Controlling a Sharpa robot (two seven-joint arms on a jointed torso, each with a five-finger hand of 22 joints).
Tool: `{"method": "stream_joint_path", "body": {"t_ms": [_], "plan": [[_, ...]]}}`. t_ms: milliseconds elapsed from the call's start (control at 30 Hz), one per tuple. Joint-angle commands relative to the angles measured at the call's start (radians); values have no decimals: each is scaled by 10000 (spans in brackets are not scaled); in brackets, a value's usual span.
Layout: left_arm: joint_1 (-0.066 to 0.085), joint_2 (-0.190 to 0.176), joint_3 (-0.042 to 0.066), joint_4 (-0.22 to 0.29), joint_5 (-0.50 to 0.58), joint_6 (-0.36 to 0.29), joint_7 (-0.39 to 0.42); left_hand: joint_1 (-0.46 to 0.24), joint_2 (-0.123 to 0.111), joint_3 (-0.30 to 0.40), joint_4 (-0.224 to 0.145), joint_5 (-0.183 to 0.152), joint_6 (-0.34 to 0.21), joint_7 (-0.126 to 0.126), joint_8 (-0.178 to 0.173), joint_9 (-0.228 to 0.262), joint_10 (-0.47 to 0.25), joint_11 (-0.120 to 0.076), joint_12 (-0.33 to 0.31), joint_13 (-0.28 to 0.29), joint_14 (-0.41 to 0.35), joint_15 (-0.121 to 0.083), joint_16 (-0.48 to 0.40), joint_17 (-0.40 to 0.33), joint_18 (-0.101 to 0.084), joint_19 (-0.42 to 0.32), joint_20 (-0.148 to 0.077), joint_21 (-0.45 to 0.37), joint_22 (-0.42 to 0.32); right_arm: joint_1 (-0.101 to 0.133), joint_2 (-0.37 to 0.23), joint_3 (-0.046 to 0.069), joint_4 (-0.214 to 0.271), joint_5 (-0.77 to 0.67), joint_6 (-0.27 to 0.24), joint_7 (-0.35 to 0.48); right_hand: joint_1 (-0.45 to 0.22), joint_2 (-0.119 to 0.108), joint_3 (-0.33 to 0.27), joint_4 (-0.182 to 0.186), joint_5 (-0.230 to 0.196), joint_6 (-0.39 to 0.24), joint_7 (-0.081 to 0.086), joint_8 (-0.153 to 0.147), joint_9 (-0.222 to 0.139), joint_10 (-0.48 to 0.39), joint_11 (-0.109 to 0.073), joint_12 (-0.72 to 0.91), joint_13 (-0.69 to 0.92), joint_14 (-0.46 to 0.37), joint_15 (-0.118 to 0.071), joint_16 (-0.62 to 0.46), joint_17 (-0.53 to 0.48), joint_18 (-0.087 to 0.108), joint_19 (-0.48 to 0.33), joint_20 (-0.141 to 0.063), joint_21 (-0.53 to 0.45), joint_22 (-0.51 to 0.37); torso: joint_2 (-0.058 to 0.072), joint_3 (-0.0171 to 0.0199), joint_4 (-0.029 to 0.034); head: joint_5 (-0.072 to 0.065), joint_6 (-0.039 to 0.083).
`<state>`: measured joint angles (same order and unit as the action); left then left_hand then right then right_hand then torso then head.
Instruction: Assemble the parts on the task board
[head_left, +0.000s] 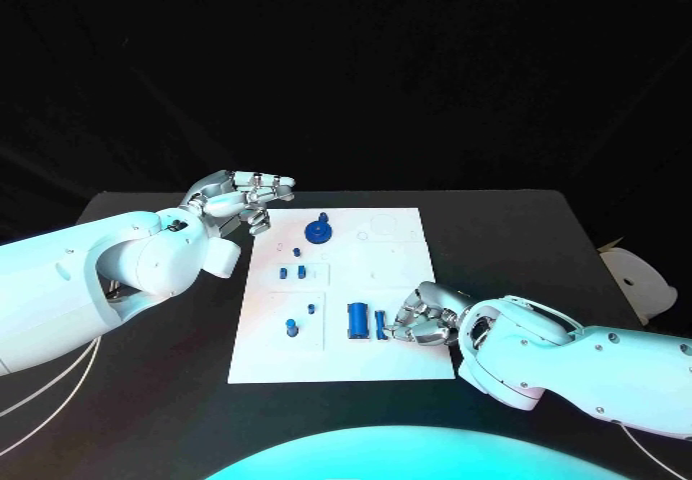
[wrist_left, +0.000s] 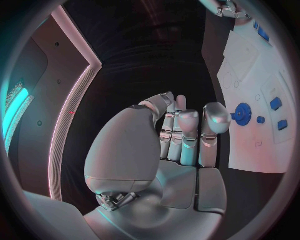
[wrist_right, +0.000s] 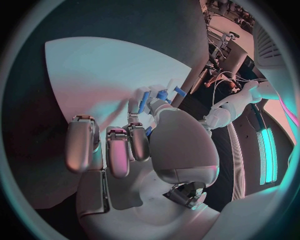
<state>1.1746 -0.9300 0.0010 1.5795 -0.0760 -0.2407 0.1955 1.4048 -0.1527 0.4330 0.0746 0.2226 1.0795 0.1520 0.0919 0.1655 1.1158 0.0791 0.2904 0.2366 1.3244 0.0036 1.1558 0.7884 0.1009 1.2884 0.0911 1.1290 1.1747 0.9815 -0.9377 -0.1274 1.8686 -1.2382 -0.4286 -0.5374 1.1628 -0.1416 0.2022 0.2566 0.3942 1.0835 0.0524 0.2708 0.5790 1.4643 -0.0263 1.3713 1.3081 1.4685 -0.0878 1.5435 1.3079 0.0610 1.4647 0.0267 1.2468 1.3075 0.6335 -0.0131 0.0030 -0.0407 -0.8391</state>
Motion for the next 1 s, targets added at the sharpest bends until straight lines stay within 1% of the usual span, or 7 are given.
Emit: {"method": "stream_joint_path", "body": {"t_ms": [33, 267, 467, 567, 700, 800, 1000], "plan": [[8, 51, -50, -46, 155, 142, 148, -108, -9, -90, 12, -23, -62, -47, 31, -22, -96, -5, 35, 6, -135, 2, -68, -153, 170, -126, 41, -183, -130, 244, -132, 21, 19, 1132, -692, 1802, 87, -71, -230, 14, 526, -285, 130, -210, -96, -187, 156, -432, 794, 790, 138, -204, 1662, 73, -62, 49, -703, 1690, -75, -9, -25, 8, 86], [-3, 292, -159, -343, 330, 2, 375, -343, -138, -446, 296, -16, -323, 57, -9, -83, -514, 150, -97, -105, -1943, 216, -1898, -2543, 752, -2403, 236, -3383, -2642, 871, -145, 21, -736, 4196, -1150, 5372, 1256, 254, -646, -414, -44, -941, 535, -895, -443, -2195, 540, -3741, -1683, -97, 451, -2148, -1245, 815, -1693, 360, -5575, 279, -322, -53, -93, -34, 410], [-53, 720, -189, -960, 566, -421, 799, -181, -105, -840, 600, -80, -555, 274, -13, -197, -949, 535, -447, -553, -4065, 799, -4840, -4218, 627, -4410, 829, -5885, -4054, 1369, 257, 29, -2222, 6947, -1138, 7596, 2468, 466, -467, -1114, -1034, -987, 644, -1101, -562, -3775, 650, -6506, -4066, -950, 553, -4373, -3847, 1195, -2673, 485, -8747, -966, -578, -81, -205, -44, 801], [-98, 1046, -194, -1438, 832, -624, 1030, 65, -34, -935, 686, -83, -630, 309, -9, -303, -985, 637, -794, -916, -4245, 1060, -6723, -5134, 531, -5100, 1255, -7284, -5017, 1513, 562, 53, -3116, 7814, -941, 8233, 2689, 539, -292, -1197, -1313, -1083, 732, -1336, -843, -4189, 724, -7432, -4971, -2057, 656, -7062, -6606, 1207, -3033, 588, -9444, -1495, -767, -119, -275, -47, 1039], [-159, 1420, -195, -2000, 1214, -845, 1311, 288, 38, -1362, 807, -89, -863, 304, -87, -564, -1037, 825, -1352, -1484, -4161, 1349, -8745, -6015, 661, -5476, 1878, -9028, -6480, 1609, 1039, 78, -4220, 8555, -607, 8755, 2755, 448, 60, -1122, -1531, -1118, 930, -1735, -1485, -4248, 927, -9142, -6809, -2469, 878, -9132, -7562, 1219, -3596, 798, -10513, -2492, -944, -154, -379, 29, 1325], [-193, 1659, -204, -2389, 1490, -1005, 1500, 360, 224, -2132, 1000, -50, -1150, 124, -176, -946, -1208, 1232, -1768, -1712, -4148, 1536, -10087, -6688, 536, -5574, 2017, -10257, -7653, 1642, 1472, 105, -5071, 9013, -111, 9000, 2735, 365, 358, -1020, -1930, -1146, 1153, -2056, -1975, -4541, 1246, -10574, -8374, -3245, 1374, -10841, -8371, 1118, -4361, 1149, -11405, -3295, -1024, -160, -428, 66, 1497], [-322, 2243, -239, -3279, 1918, -1232, 1820, 392, 447, -3391, 1425, -23, -1861, -171, -306, -1023, -1954, 1265, -2309, -1754, -4660, 1899, -10958, -7259, 192, -5716, 2005, -10675, -8788, 1635, 2359, 129, -6650, 10087, 623, 9363, 2547, 429, 604, -1119, -2181, -1274, 1434, -2085, -2971, -4270, 1649, -11838, -10520, -4136, 1946, -13136, -9837, 1131, -5539, 1825, -11858, -4724, -1275, -154, -410, 200, 1610]]}}
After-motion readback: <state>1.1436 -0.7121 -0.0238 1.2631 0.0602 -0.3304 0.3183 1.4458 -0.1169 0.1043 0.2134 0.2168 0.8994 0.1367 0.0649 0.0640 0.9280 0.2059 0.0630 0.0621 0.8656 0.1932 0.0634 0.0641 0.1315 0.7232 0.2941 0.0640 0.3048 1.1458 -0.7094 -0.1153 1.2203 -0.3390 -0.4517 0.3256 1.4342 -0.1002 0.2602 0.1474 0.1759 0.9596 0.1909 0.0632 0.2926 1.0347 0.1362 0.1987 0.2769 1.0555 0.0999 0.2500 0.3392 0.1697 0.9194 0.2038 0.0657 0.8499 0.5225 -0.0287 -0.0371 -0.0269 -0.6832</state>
